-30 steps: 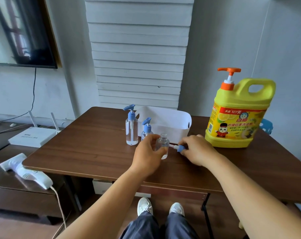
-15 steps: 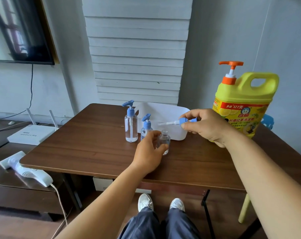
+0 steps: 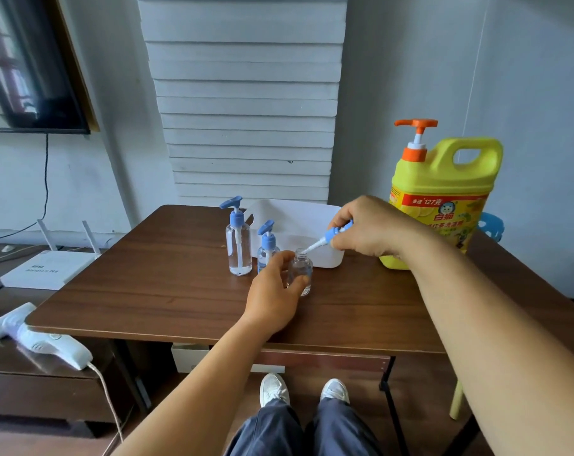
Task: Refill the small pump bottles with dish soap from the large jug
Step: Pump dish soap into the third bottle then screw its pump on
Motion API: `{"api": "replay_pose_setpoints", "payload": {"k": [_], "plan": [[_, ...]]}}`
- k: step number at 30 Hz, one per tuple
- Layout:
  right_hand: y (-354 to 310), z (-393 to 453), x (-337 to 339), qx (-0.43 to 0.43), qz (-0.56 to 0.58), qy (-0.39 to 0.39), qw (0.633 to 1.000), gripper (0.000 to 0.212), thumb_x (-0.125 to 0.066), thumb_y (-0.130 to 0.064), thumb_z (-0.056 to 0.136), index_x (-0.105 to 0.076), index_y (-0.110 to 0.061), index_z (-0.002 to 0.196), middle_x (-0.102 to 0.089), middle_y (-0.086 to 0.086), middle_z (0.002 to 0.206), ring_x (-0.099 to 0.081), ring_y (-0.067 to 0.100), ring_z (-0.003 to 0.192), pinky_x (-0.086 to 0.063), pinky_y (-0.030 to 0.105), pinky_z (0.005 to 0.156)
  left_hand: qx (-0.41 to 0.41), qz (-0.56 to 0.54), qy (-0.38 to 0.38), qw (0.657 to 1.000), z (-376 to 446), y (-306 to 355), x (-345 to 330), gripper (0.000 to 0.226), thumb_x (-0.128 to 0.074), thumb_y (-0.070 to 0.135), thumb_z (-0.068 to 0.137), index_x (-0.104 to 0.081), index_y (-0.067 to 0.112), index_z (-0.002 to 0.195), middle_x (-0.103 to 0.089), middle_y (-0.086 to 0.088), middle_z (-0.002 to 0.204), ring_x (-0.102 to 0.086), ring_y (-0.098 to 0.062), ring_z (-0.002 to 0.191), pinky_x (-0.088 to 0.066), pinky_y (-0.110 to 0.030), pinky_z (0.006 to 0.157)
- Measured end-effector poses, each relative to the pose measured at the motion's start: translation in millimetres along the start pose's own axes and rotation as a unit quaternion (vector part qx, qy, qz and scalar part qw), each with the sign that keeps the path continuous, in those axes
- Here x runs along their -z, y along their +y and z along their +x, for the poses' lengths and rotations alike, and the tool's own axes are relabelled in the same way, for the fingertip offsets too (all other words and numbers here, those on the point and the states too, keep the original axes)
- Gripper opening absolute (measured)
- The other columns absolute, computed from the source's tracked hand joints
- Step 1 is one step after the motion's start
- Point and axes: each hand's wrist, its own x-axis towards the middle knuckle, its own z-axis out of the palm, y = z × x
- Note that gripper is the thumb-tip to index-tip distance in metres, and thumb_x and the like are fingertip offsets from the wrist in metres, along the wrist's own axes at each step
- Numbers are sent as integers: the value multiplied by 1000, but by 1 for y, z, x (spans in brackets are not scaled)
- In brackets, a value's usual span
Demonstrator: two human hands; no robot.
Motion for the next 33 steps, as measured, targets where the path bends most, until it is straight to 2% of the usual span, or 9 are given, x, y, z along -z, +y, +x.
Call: {"api": "replay_pose_setpoints", "payload": {"k": [3, 6, 13, 17, 21, 23, 26, 30, 33], "plan": [[-17, 6, -4, 27, -32, 17, 999, 25, -67, -15, 79, -68, -20, 103, -59, -2, 95, -55, 16, 80, -44, 22, 59, -4, 1, -1, 1000, -1, 0, 0, 49, -64, 25, 86, -46, 22, 132, -58, 10, 109, -56, -9, 102, -46, -28, 93], [-26, 13, -21, 37, -11, 7, 999, 31, -69, -10, 73, -66, -23, 101, -62, -4, 99, -59, 16, 89, -51, 26, 76, -9, 7, -6, 1000, -2, 0, 0, 48, -63, 24, 86, -47, 23, 130, -61, 10, 110, -59, -10, 102, -48, -32, 95], [-7, 18, -42, -2, 89, -13, 996, 18, -68, -14, 75, -66, -16, 93, -63, -2, 86, -56, 15, 77, -45, 24, 65, -23, 2, -6, 1000, -2, -1, 0, 43, -62, 25, 86, -49, 26, 127, -65, 7, 111, -61, -11, 102, -51, -35, 93], [11, 19, -37, -1, 223, -51, 973, 42, -65, -4, 77, -63, -19, 116, -64, 0, 112, -58, 13, 103, -47, 24, 89, -27, 2, -9, 1000, -1, -1, -1, 44, -62, 25, 86, -48, 26, 128, -65, 5, 113, -60, -11, 103, -50, -33, 92], [14, 18, -56, 1, 232, -8, 973, 14, -76, -16, 74, -69, -19, 85, -69, -2, 85, -62, 11, 80, -50, 23, 77, -31, 1, -9, 999, -2, 0, 0, 41, -62, 23, 86, -50, 26, 126, -66, 7, 108, -61, -11, 100, -51, -34, 91], [16, 19, -61, -11, 228, 1, 974, 22, -81, -23, 70, -66, -16, 84, -62, -5, 75, -57, 9, 71, -49, 23, 70, -34, -2, -9, 999, -3, -1, 0, 41, -62, 23, 86, -51, 26, 125, -66, 7, 107, -61, -10, 100, -51, -34, 90], [17, 19, -65, -2, 278, -29, 960, 15, -77, -16, 74, -67, -18, 84, -63, -3, 79, -59, 12, 80, -52, 28, 79, -36, 0, -10, 999, -3, 0, 0, 42, -61, 23, 86, -50, 26, 127, -65, 7, 109, -60, -10, 101, -51, -30, 89], [16, 17, -66, -8, 223, -3, 975, 19, -78, -27, 73, -63, -22, 81, -61, -8, 76, -57, 8, 72, -45, 20, 64, -43, 0, -13, 999, -3, 0, 1, 36, -61, 22, 88, -51, 27, 122, -63, 9, 107, -59, -8, 99, -48, -24, 84], [17, 18, -66, 1, 261, -26, 965, 13, -76, -20, 75, -66, -20, 83, -67, -1, 84, -64, 17, 84, -52, 25, 77, -42, -1, -17, 999, -3, 0, 0, 41, -60, 23, 88, -49, 27, 127, -63, 9, 110, -58, -8, 101, -47, -22, 84]]}}
